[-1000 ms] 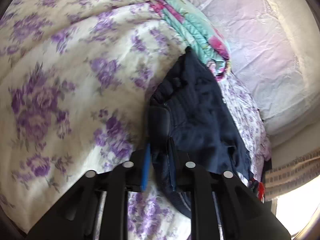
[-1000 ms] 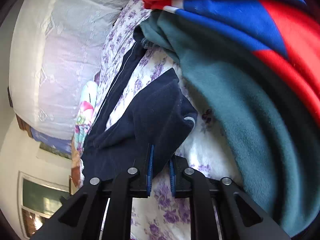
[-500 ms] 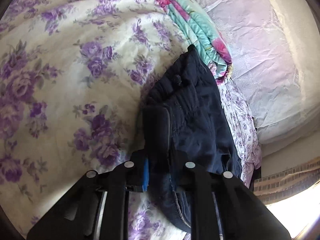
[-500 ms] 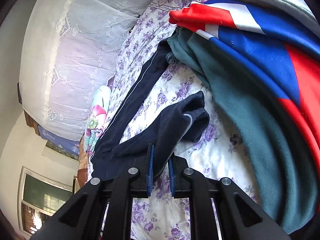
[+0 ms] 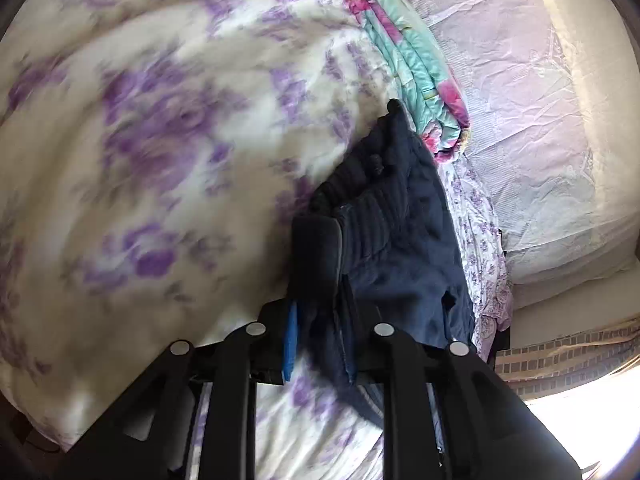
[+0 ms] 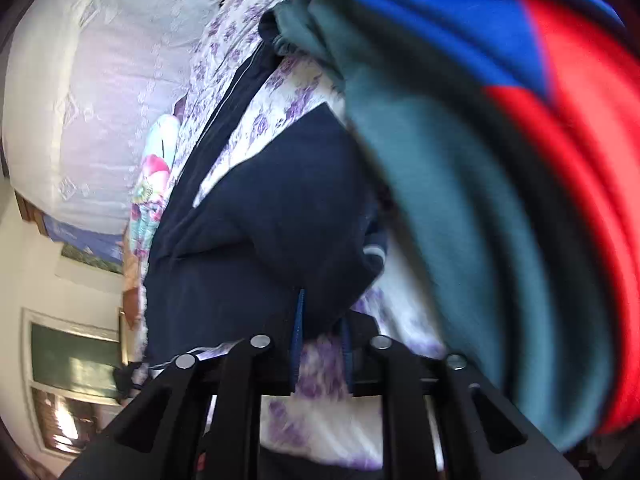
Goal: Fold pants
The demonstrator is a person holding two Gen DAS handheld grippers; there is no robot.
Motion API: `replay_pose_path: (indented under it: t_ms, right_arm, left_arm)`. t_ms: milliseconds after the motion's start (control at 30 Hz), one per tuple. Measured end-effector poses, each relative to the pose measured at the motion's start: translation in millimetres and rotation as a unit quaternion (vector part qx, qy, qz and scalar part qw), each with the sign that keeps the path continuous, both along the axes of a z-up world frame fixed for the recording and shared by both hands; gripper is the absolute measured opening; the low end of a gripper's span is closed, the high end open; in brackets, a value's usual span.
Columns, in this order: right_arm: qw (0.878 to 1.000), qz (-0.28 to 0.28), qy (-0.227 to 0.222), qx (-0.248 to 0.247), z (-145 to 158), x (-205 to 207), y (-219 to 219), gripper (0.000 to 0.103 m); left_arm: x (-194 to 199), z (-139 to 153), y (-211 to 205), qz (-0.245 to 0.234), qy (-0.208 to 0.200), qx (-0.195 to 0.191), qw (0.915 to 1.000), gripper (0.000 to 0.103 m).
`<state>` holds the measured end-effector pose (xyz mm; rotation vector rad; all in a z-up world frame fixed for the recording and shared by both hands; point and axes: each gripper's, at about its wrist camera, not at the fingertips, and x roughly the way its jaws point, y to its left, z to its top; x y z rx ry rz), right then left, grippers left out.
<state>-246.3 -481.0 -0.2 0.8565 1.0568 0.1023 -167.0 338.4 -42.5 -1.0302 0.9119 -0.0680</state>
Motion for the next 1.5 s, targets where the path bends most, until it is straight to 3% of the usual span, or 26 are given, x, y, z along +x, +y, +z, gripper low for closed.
replay_pose_path:
  t_ms: [67, 133, 200, 300, 400, 467, 567, 633, 667, 733, 767, 800, 867, 933, 1000, 1033, 1133, 1200, 1233, 1300, 1400, 1467, 1500]
  right_arm:
    - [0.999, -0.023, -0.024, -0.041, 28, -15, -11, 0.035]
    - [0.993, -0.066, -0.045, -0.084, 52, -28, -23, 0.037]
    - [0.982, -0.108, -0.088, -0.126, 78, -38, -29, 0.037]
    - [0.977, -0.037, -0.148, -0.147, 98, -12, 16, 0.037]
    - [0.978, 0.095, -0.153, -0.103, 79, 38, 95, 0.037]
    - [0.973, 0.173, -0.142, -0.052, 58, 72, 147, 0.037]
    - [0.967, 0.225, -0.116, -0.024, 32, 112, 196, 0.037]
    - [0.969, 0.225, -0.096, -0.035, 15, 141, 207, 0.036]
    - [0.975, 0.199, -0.08, -0.063, 5, 158, 200, 0.035]
    - [0.982, 0.152, -0.066, -0.096, -8, 185, 178, 0.017]
    - [0.986, 0.129, -0.057, -0.087, -13, 195, 160, 0.002]
    - [0.992, 0.108, -0.045, -0.053, -18, 197, 142, 0.003]
    - [0.995, 0.09, -0.045, -0.02, -15, 187, 127, 0.008]
    - [0.991, 0.099, -0.069, -0.055, 2, 163, 127, 0.018]
    - [0.985, 0.118, -0.099, -0.076, 18, 139, 135, 0.061]
    - [0.983, 0.122, -0.109, -0.081, 21, 132, 135, 0.065]
    - [0.983, 0.108, -0.087, -0.124, 8, 128, 116, 0.063]
    - [0.989, 0.095, -0.061, -0.095, -9, 133, 99, 0.042]
    - [0.991, 0.084, -0.065, -0.087, -10, 126, 92, 0.042]
    - [0.99, 0.08, -0.076, -0.084, -2, 118, 91, 0.052]
    - [0.983, 0.086, -0.127, -0.1, 26, 109, 100, 0.062]
    - [0.975, 0.099, -0.169, -0.106, 49, 110, 112, 0.071]
    - [0.97, 0.107, -0.193, -0.1, 60, 109, 118, 0.076]
  left_arm:
    - [-13, 8, 5, 0.006, -0.01, 0.016, 0.9998, 0.024]
    - [-34, 25, 12, 0.034, -0.016, 0.08, 0.9961, 0.036]
    - [-46, 40, 13, 0.051, -0.016, 0.132, 0.9899, 0.039]
    - [-47, 58, 0, 0.033, -0.041, 0.154, 0.9867, 0.039]
    - [-27, 70, -40, -0.03, -0.071, 0.154, 0.985, 0.045]
    - [-10, 71, -71, -0.072, -0.083, 0.152, 0.9822, 0.057]
    - [19, 62, -111, -0.125, -0.079, 0.165, 0.9753, 0.057]
    - [37, 53, -127, -0.139, -0.069, 0.182, 0.971, 0.057]
    - [44, 47, -132, -0.139, -0.061, 0.191, 0.9698, 0.057]
    - [53, 39, -132, -0.134, -0.051, 0.204, 0.9684, 0.057]
    - [56, 35, -132, -0.132, -0.047, 0.211, 0.9674, 0.057]
    - [59, 33, -130, -0.129, -0.044, 0.213, 0.9675, 0.057]
    - [59, 28, -121, -0.125, -0.042, 0.195, 0.9718, 0.057]
    - [50, 32, -117, -0.119, -0.05, 0.189, 0.9734, 0.057]
    - [45, 43, -120, -0.119, -0.07, 0.193, 0.9715, 0.057]
    - [44, 47, -122, -0.122, -0.077, 0.201, 0.9689, 0.058]
    - [53, 41, -126, -0.111, -0.051, 0.26, 0.9579, 0.063]
    - [63, 21, -120, -0.114, -0.015, 0.262, 0.9581, 0.06]
    - [61, 18, -118, -0.109, -0.021, 0.261, 0.9588, 0.059]
    - [56, 28, -118, -0.11, -0.025, 0.269, 0.9564, 0.059]
    - [55, 46, -114, -0.109, -0.047, 0.251, 0.9606, 0.065]
    - [62, 62, -105, -0.083, -0.056, 0.256, 0.9615, 0.084]
    - [65, 68, -99, -0.066, -0.061, 0.258, 0.962, 0.088]
